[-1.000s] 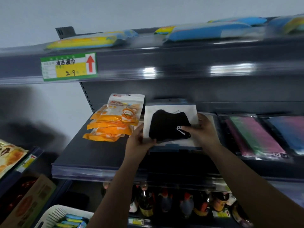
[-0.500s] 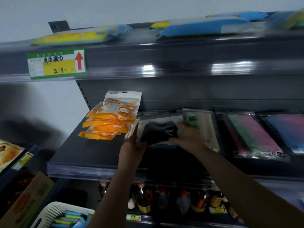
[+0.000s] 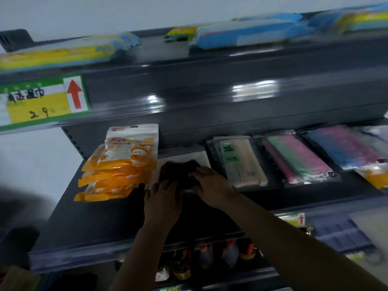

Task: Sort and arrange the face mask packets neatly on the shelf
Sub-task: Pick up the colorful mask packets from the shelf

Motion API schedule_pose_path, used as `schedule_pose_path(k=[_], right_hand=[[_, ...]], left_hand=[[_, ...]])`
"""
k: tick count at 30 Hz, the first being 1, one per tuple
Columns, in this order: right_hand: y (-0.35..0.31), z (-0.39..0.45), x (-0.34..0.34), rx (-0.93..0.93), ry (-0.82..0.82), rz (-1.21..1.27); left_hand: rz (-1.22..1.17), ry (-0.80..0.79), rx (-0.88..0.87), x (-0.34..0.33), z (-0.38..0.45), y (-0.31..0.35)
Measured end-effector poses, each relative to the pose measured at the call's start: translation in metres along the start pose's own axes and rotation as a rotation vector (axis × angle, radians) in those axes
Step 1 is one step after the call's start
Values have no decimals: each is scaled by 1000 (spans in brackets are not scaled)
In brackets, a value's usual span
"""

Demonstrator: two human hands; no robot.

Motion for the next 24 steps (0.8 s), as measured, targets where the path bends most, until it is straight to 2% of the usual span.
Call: schedule_pose_path(k=[3, 6, 10, 24], right_hand=[[0, -12, 21, -27, 139, -28], [13, -27, 43, -49, 223, -147], [51, -57, 79, -134, 305, -274], [224, -193, 174, -376, 403, -335]], left_hand=[[1, 97, -88, 13, 13, 19], [0, 52, -150, 24, 24, 50], [47, 96, -231, 33, 30, 99], [-75, 102, -362, 41, 10, 322]])
Point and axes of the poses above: each hand's wrist, its own z-axis towards the middle knuckle, its own x-axis out of the back of the hand, y = z × x, the point moved 4 cm from there along z, towards the middle knuckle, and after that the axes turned 11 degrees about z, right-handed, at the moved point
